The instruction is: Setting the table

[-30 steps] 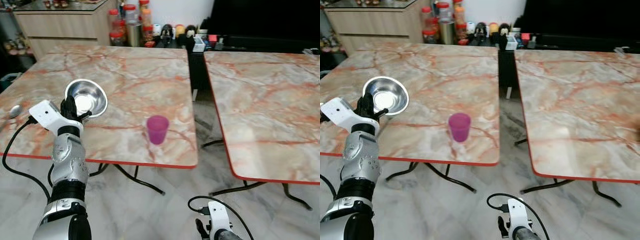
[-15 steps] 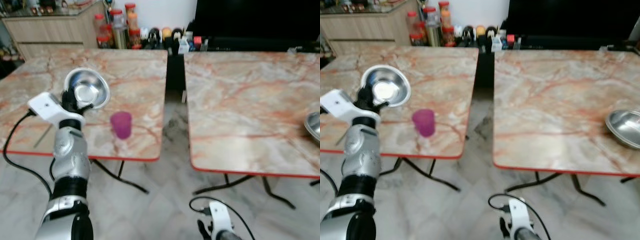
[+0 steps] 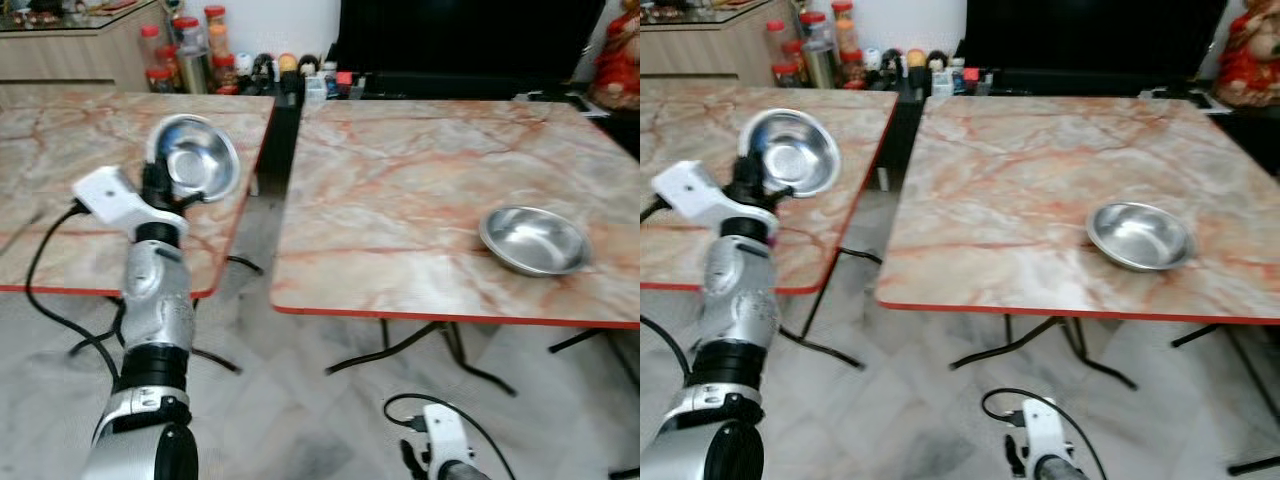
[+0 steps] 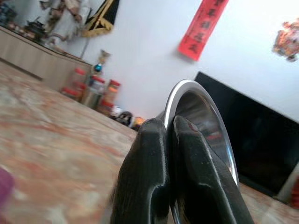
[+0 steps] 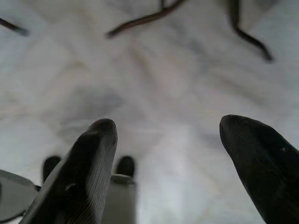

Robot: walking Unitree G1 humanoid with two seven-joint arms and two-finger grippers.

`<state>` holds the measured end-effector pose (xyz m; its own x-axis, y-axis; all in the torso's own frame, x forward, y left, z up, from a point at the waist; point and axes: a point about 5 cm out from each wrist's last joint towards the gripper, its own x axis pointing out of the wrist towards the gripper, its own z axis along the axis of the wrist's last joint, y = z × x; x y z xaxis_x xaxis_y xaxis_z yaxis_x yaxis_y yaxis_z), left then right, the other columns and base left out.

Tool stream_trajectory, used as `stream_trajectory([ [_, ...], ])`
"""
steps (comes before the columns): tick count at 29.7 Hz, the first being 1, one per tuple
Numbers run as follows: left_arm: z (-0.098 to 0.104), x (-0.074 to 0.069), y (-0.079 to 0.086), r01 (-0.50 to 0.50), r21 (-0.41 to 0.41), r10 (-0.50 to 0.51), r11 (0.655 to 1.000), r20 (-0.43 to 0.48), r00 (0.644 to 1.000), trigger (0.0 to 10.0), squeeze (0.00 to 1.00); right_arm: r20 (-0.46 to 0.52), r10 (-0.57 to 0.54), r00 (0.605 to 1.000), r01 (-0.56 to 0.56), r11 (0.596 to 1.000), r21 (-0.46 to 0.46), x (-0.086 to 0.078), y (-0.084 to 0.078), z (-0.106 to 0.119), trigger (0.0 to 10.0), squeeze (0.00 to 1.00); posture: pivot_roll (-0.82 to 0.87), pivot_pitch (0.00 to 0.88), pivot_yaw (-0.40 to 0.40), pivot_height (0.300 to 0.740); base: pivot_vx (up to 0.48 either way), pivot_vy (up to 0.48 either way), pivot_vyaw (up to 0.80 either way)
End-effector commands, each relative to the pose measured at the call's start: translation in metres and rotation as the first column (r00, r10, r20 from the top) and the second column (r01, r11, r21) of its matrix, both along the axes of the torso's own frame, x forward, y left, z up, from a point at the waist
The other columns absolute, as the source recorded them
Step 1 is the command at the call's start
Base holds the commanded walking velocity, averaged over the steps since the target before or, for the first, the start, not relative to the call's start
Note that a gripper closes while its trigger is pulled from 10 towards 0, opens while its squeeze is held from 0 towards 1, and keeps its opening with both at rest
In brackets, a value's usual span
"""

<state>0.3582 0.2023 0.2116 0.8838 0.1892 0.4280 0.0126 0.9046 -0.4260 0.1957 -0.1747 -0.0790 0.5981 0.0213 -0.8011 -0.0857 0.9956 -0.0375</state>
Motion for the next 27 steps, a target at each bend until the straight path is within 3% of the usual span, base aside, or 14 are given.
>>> stream_trajectory([
  [1, 0.001, -0.003, 0.003, -0.013, 0.015, 0.013, 1.000, -0.002, 1.000, 10.0, 0.00, 0.005, 0.007, 1.000, -0.007, 1.000, 0.023, 0.001, 0.008, 0.000, 10.0, 0.00, 0.01, 0.000, -0.010, 0.740, 0.000, -0.458, 0.00],
  [27, -0.002, 0.002, -0.009, 0.036, 0.018, -0.036, 0.999, -0.031, 0.999, 10.0, 0.00, 0.012, 0.010, 1.000, -0.010, 1.000, 0.010, 0.003, 0.007, 0.001, 10.0, 0.00, 0.00, 0.000, -0.006, 0.740, 0.000, -0.455, 0.00],
])
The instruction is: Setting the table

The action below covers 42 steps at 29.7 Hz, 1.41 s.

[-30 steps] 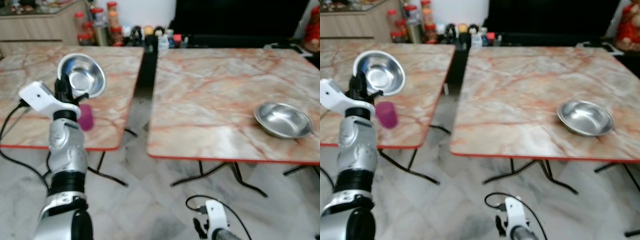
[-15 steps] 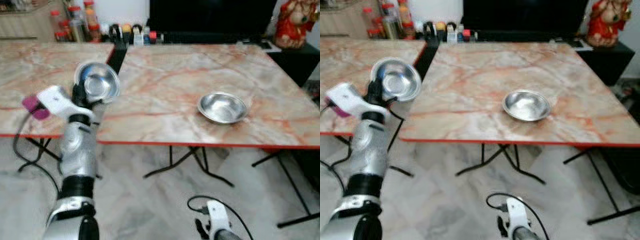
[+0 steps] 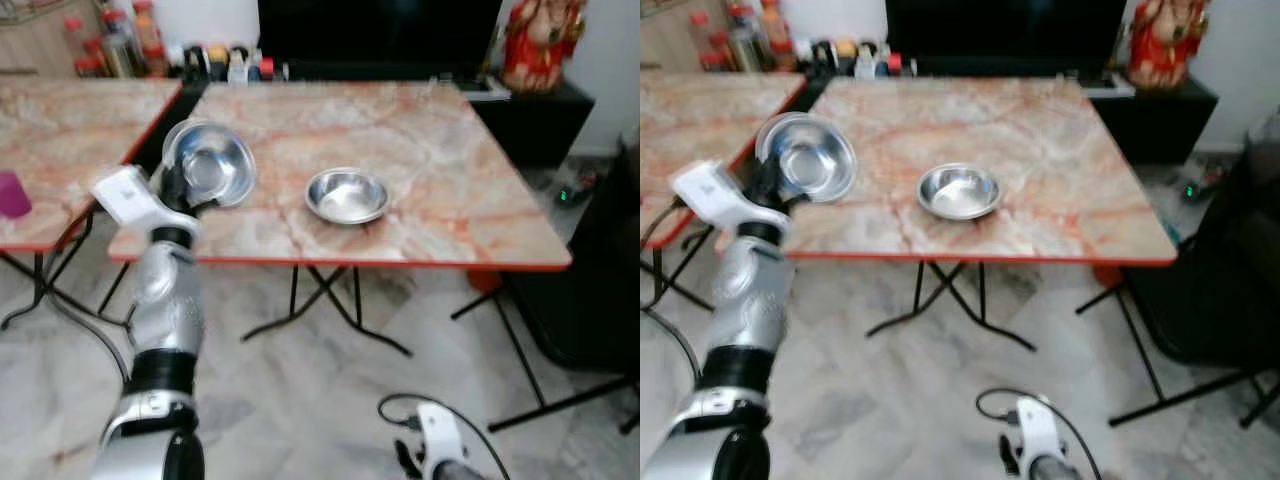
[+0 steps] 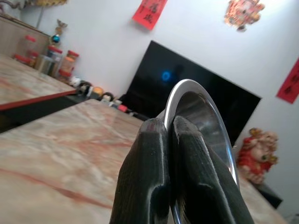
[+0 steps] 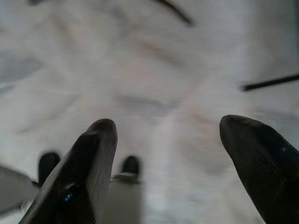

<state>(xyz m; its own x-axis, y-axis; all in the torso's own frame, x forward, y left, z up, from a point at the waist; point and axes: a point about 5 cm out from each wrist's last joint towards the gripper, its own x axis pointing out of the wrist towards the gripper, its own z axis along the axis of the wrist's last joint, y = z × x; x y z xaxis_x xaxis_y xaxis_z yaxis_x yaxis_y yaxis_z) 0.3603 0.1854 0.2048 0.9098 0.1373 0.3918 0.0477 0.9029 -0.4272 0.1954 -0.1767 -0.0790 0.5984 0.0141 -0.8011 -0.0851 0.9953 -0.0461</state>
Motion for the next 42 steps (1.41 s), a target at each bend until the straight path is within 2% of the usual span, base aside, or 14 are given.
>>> stream_trajectory([
  [1, 0.004, 0.000, 0.007, -0.020, 0.019, 0.020, 1.000, 0.010, 1.000, 10.0, 0.00, 0.012, 0.011, 1.000, -0.011, 1.000, 0.019, 0.003, 0.009, 0.001, 10.0, 0.00, 0.00, 0.000, -0.006, 0.740, 0.000, -0.442, 0.00],
  [10, -0.003, 0.000, 0.005, -0.015, 0.032, 0.016, 0.999, -0.030, 0.999, 10.0, 0.00, 0.010, 0.005, 1.000, -0.005, 1.000, 0.022, 0.002, 0.008, 0.000, 10.0, 0.00, 0.00, 0.000, -0.006, 0.740, 0.000, -0.088, 0.00],
  [13, -0.003, -0.001, 0.005, -0.007, -0.003, 0.007, 1.000, -0.011, 1.000, 10.0, 0.00, 0.009, 0.004, 1.000, -0.004, 1.000, 0.023, 0.001, 0.008, 0.000, 10.0, 0.00, 0.00, 0.000, -0.007, 0.740, 0.000, 0.000, 0.00],
  [18, -0.005, -0.001, 0.005, -0.003, 0.013, 0.003, 1.000, -0.030, 1.000, 10.0, 0.00, 0.011, 0.004, 1.000, -0.004, 1.000, 0.024, 0.001, 0.008, 0.000, 10.0, 0.00, 0.00, 0.000, -0.012, 0.740, 0.000, 0.000, 0.00],
  [42, -0.009, 0.000, 0.005, -0.004, 0.014, 0.004, 1.000, -0.052, 0.999, 10.0, 0.00, 0.015, 0.013, 1.000, -0.014, 1.000, 0.017, 0.001, 0.008, 0.000, 10.0, 0.00, 0.00, 0.000, -0.013, 0.740, 0.332, 0.000, 0.00],
])
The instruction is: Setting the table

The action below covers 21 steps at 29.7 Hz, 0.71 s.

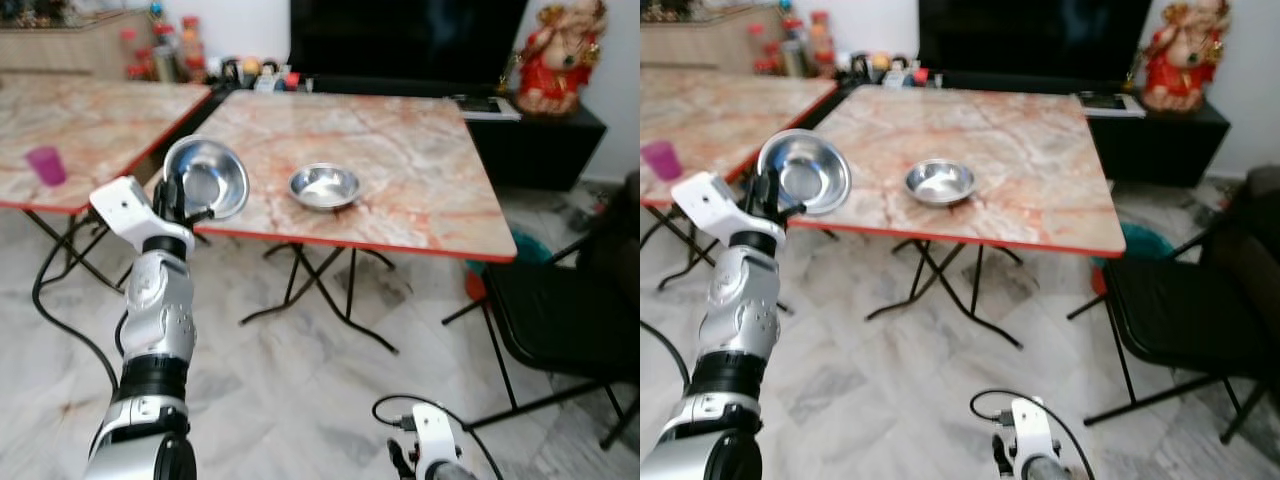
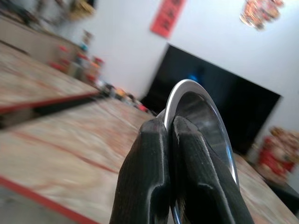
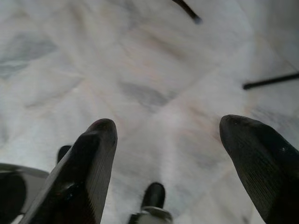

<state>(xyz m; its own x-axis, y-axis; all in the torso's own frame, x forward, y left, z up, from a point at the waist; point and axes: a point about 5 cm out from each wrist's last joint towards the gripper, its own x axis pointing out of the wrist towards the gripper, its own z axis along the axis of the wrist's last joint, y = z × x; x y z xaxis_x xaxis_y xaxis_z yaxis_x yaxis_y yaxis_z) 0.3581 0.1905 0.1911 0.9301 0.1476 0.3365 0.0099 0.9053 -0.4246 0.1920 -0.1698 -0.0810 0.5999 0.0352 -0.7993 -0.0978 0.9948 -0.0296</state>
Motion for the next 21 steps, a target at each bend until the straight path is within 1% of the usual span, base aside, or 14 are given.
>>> stream_trajectory([
  [1, 0.0051, 0.0018, -0.0005, 0.010, 0.009, -0.010, 1.000, 0.009, 1.000, 10.0, 0.00, 0.014, -0.008, 1.000, 0.008, 1.000, 0.006, 0.0046, 0.0007, 0.0023, 10.0, 0.00, 0.00, 0.000, -0.013, 0.740, 0.345, 0.000, 0.00],
  [6, 0.0052, 0.0021, -0.0006, 0.013, 0.008, -0.013, 1.000, 0.009, 1.000, 10.0, 0.00, 0.014, -0.019, 1.000, 0.018, 1.000, 0.013, 0.0049, 0.0006, 0.0025, 10.0, 0.00, 0.00, 0.000, -0.012, 0.740, 0.348, 0.000, 0.00],
  [9, 0.0046, 0.0025, -0.0031, 0.025, 0.008, -0.025, 1.000, 0.007, 1.000, 10.0, 0.00, 0.014, -0.019, 1.000, 0.018, 1.000, 0.023, 0.0055, 0.0018, 0.0027, 10.0, 0.00, 0.00, 0.000, -0.012, 0.740, 0.349, 0.000, -0.80],
  [12, 0.0041, 0.0037, -0.0065, 0.037, 0.007, -0.037, 0.999, 0.003, 0.999, 10.0, 0.00, 0.022, -0.013, 1.000, 0.012, 1.000, 0.017, 0.0071, 0.0011, 0.0037, 10.0, 0.00, 0.00, 0.000, -0.014, 0.740, 0.346, 0.000, 0.00],
  [21, 0.0045, 0.0048, -0.0071, 0.040, 0.006, -0.040, 0.999, 0.003, 0.999, 10.0, 0.00, 0.030, -0.007, 1.000, 0.006, 1.000, 0.012, 0.0092, 0.0008, 0.0049, 10.0, 0.00, 0.00, 0.000, -0.018, 0.740, 0.349, 0.000, 0.00],
])
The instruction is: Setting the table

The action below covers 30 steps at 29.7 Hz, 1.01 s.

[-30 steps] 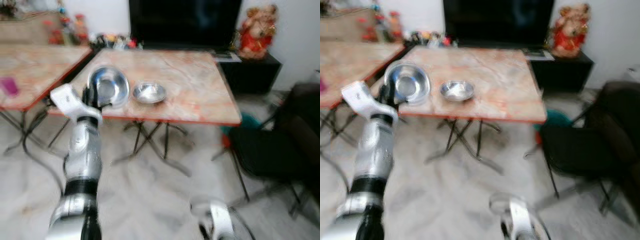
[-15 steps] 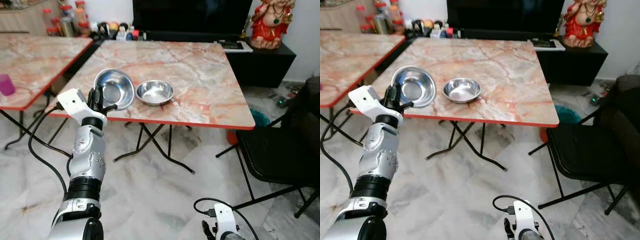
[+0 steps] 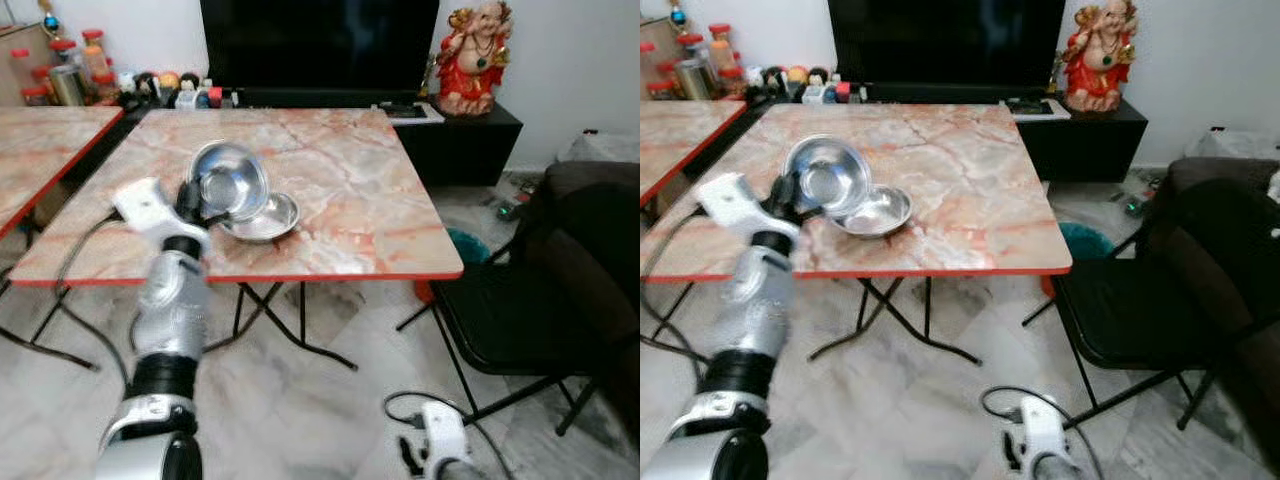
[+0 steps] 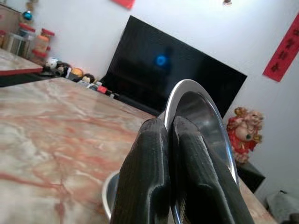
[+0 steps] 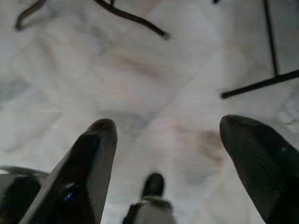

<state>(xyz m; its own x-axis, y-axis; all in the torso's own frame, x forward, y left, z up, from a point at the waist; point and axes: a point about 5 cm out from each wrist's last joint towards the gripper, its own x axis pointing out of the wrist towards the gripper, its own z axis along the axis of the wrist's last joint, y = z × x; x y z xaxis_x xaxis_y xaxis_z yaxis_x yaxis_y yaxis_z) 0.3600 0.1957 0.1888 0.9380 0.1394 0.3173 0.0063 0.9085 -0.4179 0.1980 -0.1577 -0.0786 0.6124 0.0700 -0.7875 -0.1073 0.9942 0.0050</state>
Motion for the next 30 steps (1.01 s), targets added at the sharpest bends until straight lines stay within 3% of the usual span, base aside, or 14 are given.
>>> stream_trajectory([
  [1, 0.0068, 0.0030, -0.0124, 0.034, -0.002, -0.034, 0.999, 0.024, 0.999, 10.0, 0.00, 0.015, -0.014, 1.000, 0.015, 1.000, -0.025, 0.0034, -0.0113, 0.0026, 10.0, 0.00, 0.00, 0.000, -0.018, 0.740, 0.349, 0.000, 0.00],
  [8, 0.0069, 0.0032, -0.0119, 0.036, 0.001, -0.036, 0.999, 0.024, 0.999, 10.0, 0.00, 0.022, -0.005, 1.000, 0.006, 0.999, -0.045, 0.0038, -0.0112, 0.0029, 10.0, 0.00, 0.00, 0.000, -0.014, 0.740, 0.348, 0.000, 0.39],
  [30, 0.0029, 0.0030, -0.0172, 0.058, -0.001, -0.058, 0.998, 0.007, 0.998, 10.0, 0.00, 0.013, -0.015, 1.000, 0.015, 0.999, -0.037, 0.0016, -0.0126, 0.0018, 10.0, 0.00, 0.00, 0.000, -0.017, 0.740, 0.348, 0.000, 0.00],
])
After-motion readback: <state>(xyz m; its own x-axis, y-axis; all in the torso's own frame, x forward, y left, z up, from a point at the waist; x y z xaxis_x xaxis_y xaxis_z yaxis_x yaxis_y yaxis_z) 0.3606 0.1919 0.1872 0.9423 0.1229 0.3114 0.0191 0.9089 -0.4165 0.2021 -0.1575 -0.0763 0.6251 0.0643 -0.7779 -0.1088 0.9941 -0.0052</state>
